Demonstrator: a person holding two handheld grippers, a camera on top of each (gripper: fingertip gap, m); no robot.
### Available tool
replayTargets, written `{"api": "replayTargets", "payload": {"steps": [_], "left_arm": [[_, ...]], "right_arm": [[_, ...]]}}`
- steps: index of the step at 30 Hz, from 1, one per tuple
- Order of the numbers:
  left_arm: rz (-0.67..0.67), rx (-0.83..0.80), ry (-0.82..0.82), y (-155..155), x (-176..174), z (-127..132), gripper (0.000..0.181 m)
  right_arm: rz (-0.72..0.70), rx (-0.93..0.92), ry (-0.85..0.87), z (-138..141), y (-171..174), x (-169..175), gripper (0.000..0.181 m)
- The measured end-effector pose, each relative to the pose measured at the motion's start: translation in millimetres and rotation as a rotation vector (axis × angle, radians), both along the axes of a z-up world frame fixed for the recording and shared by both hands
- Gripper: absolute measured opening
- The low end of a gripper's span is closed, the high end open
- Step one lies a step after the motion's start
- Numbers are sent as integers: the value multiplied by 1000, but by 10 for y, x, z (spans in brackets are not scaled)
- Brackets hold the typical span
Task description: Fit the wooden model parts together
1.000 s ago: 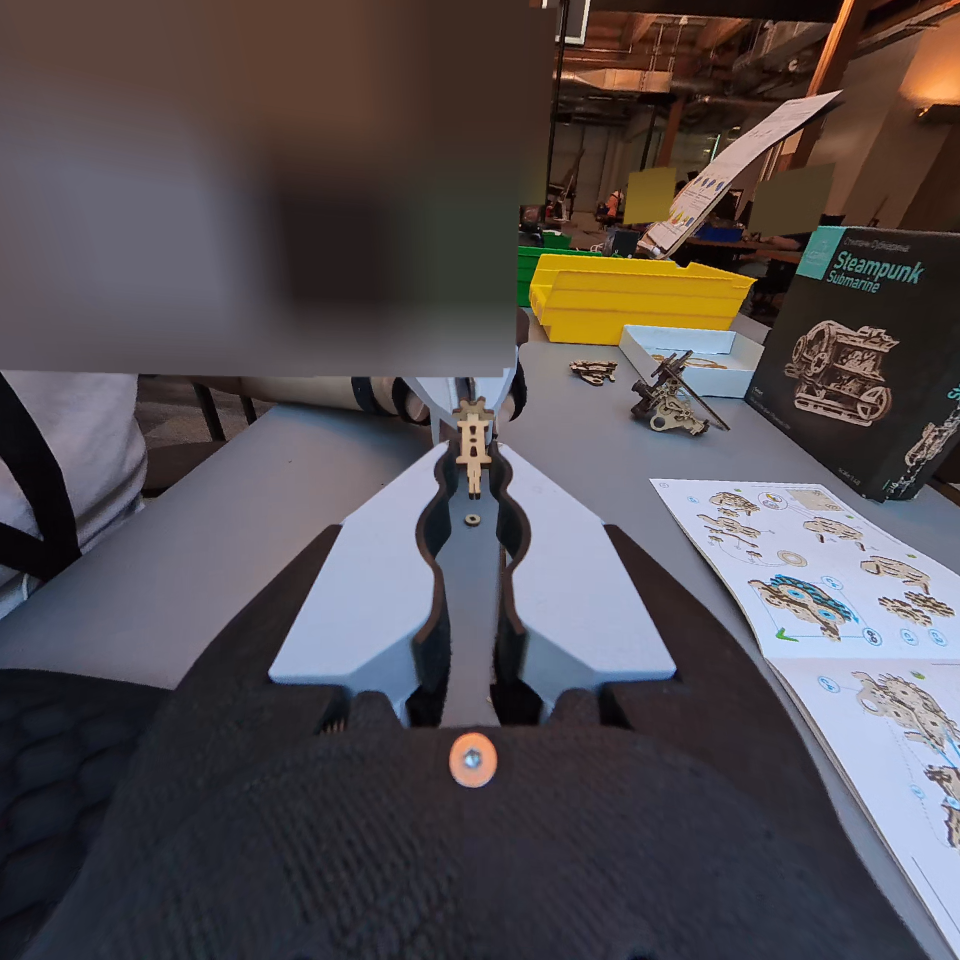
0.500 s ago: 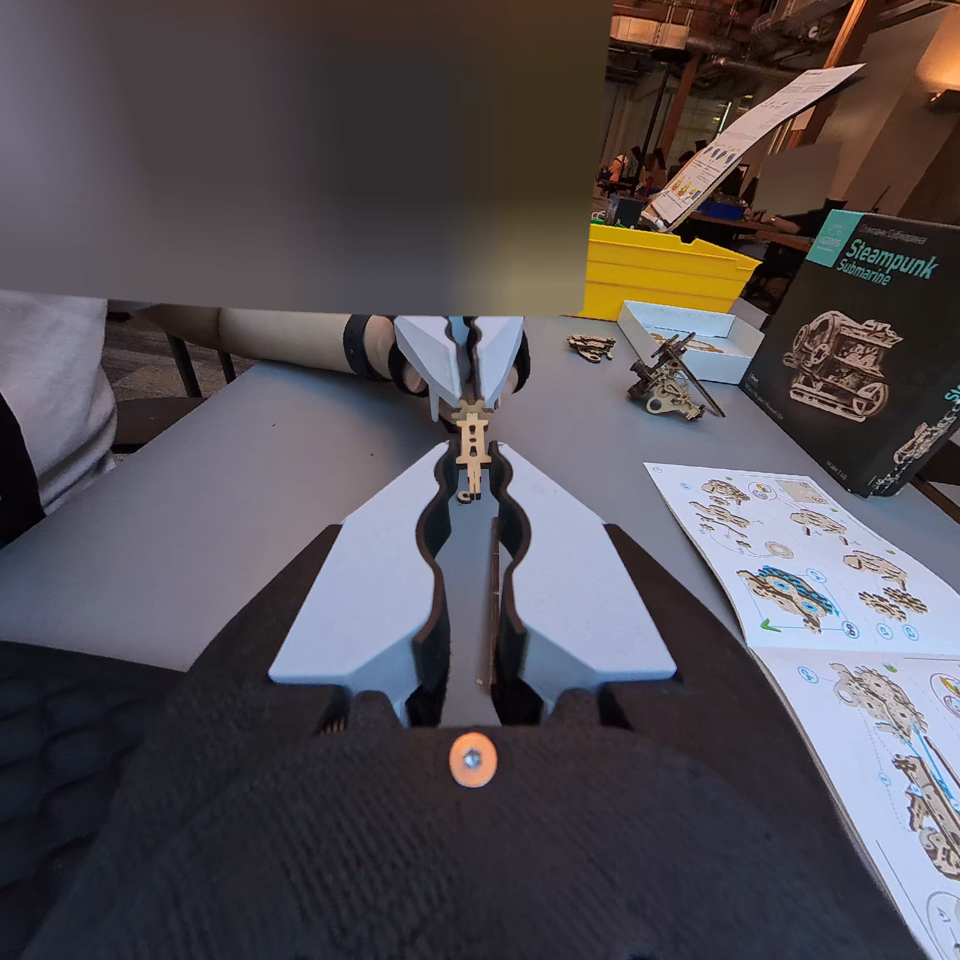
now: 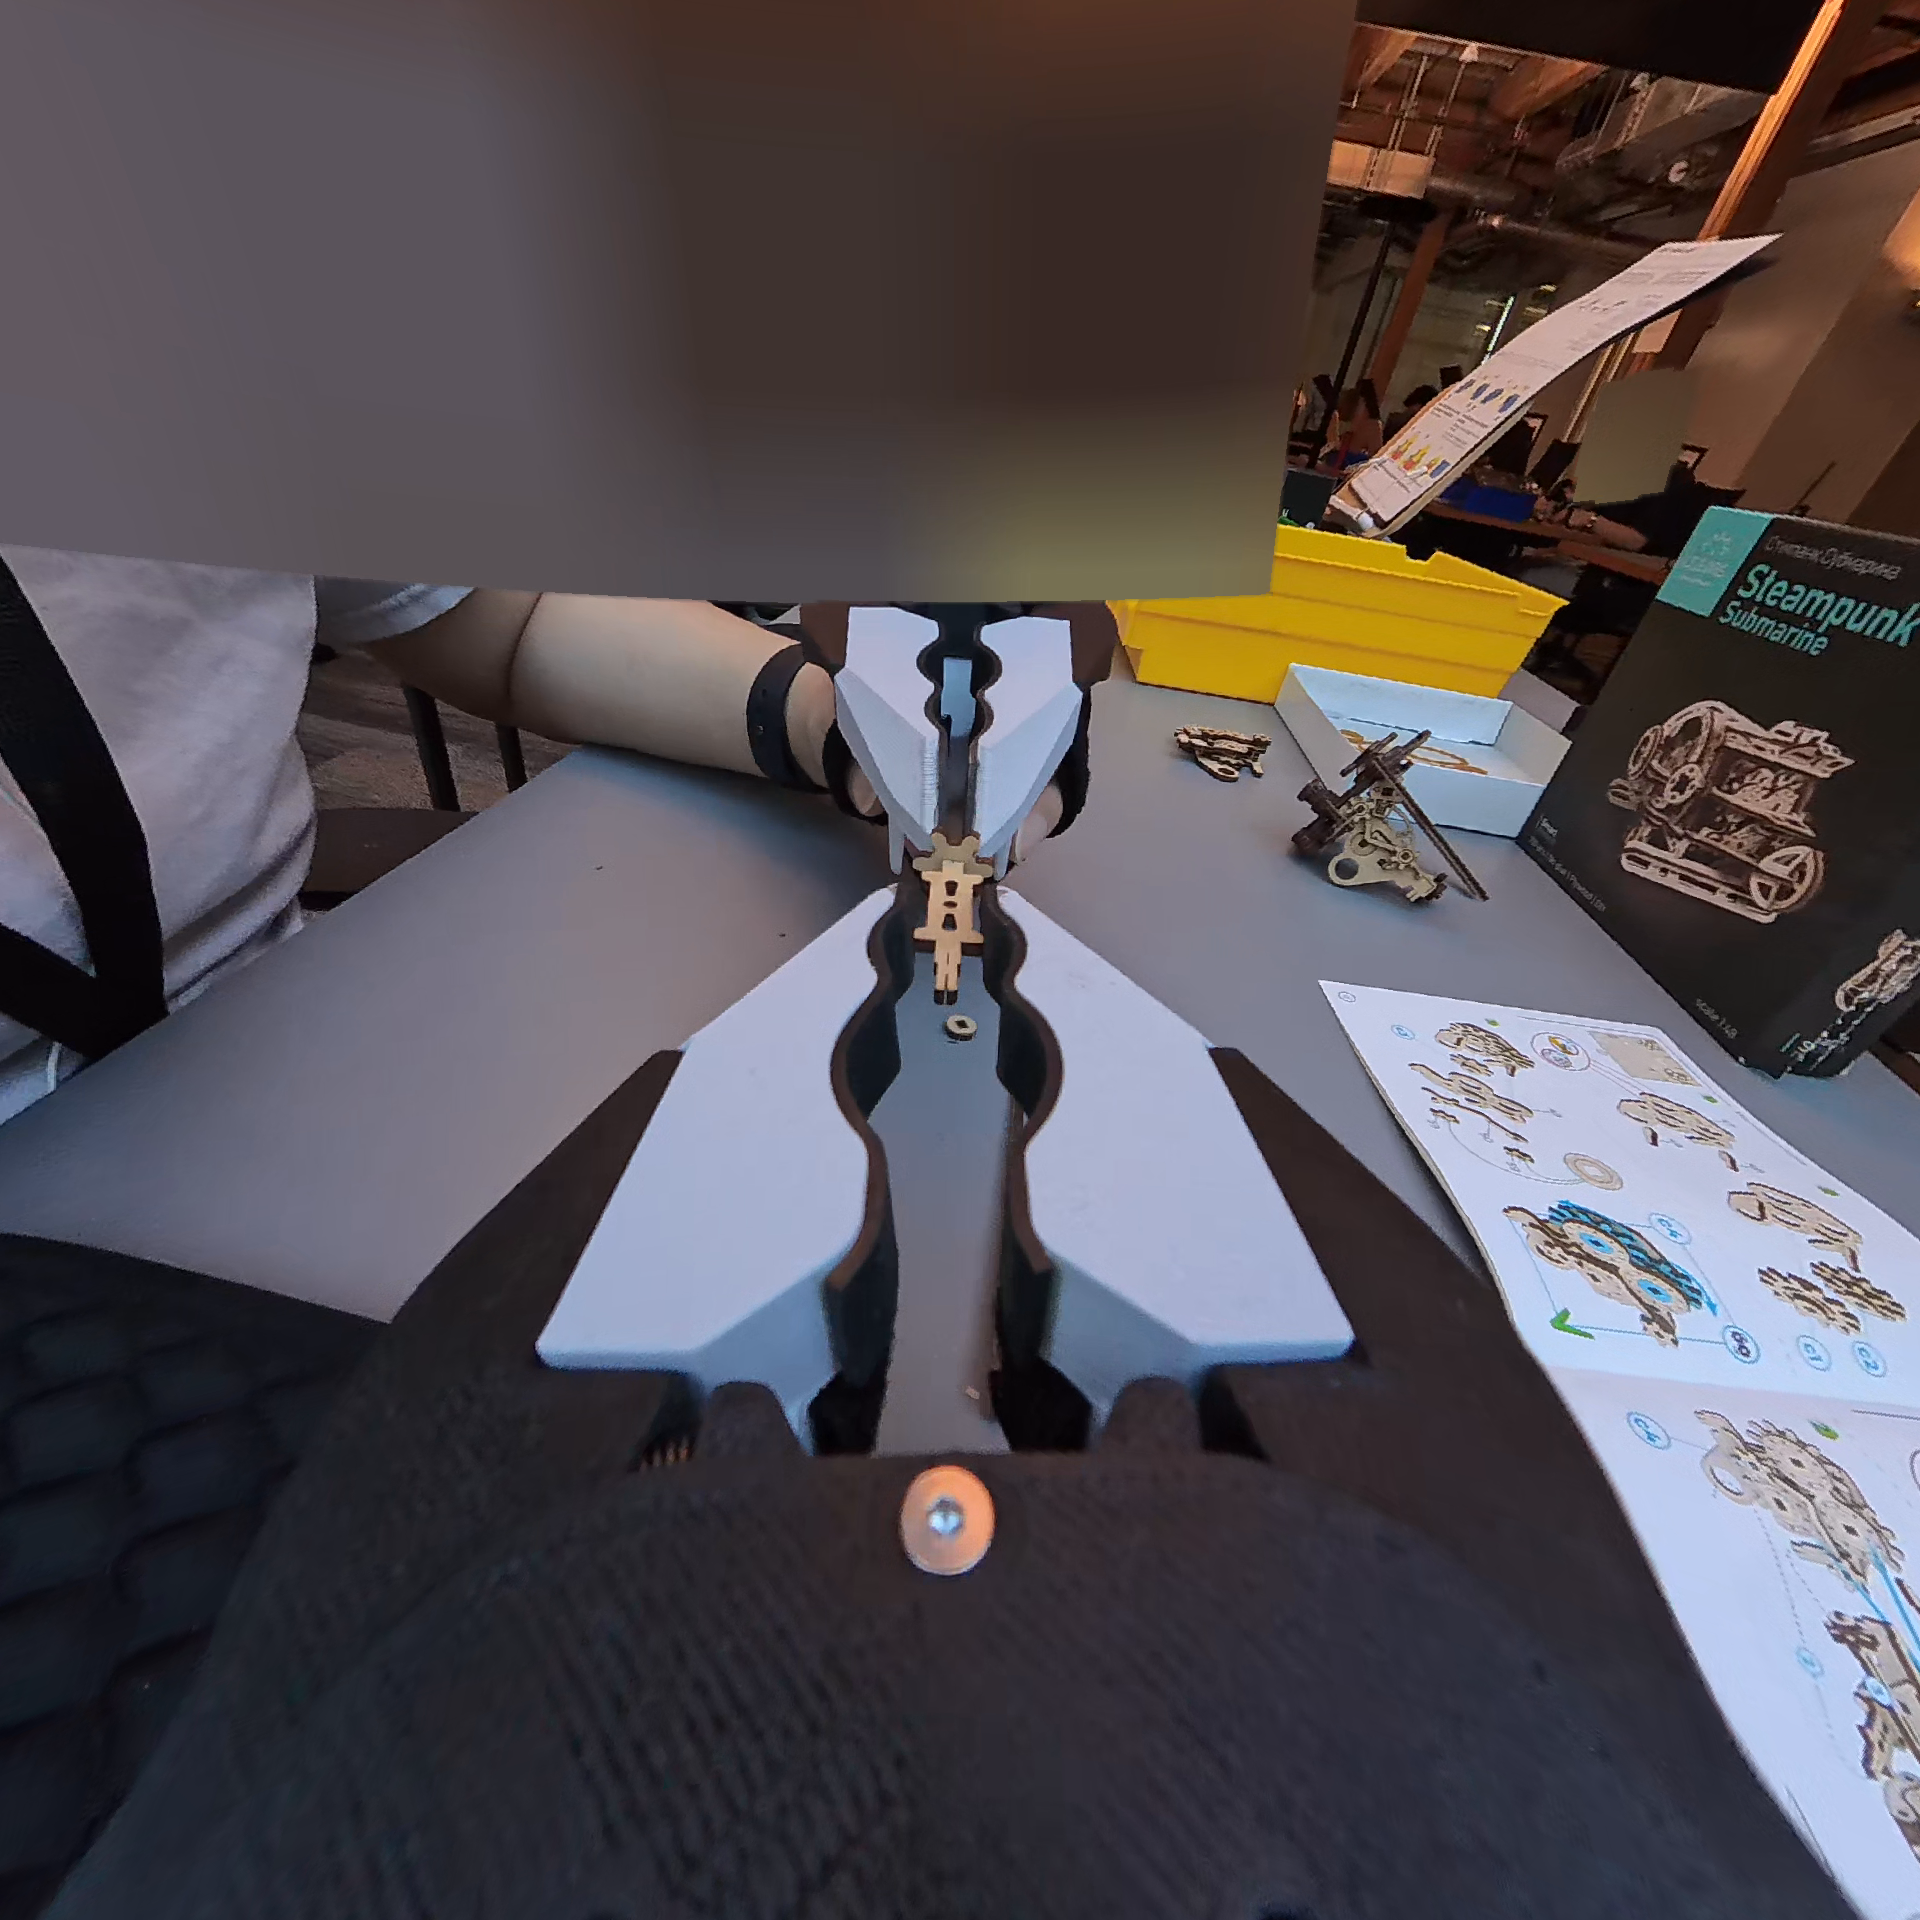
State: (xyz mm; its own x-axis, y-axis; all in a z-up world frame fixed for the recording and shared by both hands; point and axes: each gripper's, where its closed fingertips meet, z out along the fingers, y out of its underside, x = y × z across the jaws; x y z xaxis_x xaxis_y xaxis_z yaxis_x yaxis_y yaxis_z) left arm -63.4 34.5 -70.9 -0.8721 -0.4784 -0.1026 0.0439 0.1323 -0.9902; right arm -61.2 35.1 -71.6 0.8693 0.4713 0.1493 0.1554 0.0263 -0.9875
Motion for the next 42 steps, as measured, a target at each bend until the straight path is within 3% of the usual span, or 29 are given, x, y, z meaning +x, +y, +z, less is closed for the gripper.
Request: {"api": "replayTargets", "payload": {"steps": [22,42], "left_arm": [[-36,-22,41,-38,-29,-34,1],[15,7,-80,-71,-47,38,0]], "right_arm": [[-3,-10,-36,-22,-7,-34,10],[6,0,79,69,-32,-46,9]]}}
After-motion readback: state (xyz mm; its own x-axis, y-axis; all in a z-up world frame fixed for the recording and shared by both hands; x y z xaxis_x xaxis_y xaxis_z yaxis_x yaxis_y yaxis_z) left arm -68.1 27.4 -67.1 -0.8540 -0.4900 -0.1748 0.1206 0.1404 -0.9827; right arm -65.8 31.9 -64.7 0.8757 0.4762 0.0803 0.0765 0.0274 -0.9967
